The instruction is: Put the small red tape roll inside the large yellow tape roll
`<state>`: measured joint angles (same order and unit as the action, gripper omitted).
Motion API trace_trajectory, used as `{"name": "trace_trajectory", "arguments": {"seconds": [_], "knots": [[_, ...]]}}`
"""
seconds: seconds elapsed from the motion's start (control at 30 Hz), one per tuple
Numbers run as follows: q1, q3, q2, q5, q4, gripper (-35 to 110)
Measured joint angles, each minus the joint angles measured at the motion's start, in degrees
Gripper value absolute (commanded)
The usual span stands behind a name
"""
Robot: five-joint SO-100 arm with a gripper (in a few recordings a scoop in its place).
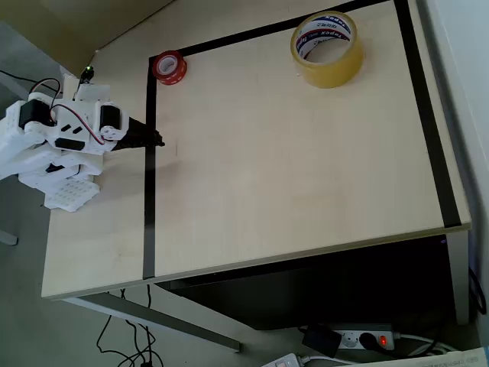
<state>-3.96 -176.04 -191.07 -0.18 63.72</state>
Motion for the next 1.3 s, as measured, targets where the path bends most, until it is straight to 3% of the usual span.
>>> {"name": "trace_trajectory", "arguments": {"seconds": [0.3,0.63,0.9,1.3], "knots": [[-7.6,0.1,0.0,0.8,0.0,0],[-4.2,5.0,3.2,-1.4,4.0,0],[-4.8,27.7,34.5,-8.5,5.5,0],[-20.7,67.9,74.9,-28.1,28.7,0]]}}
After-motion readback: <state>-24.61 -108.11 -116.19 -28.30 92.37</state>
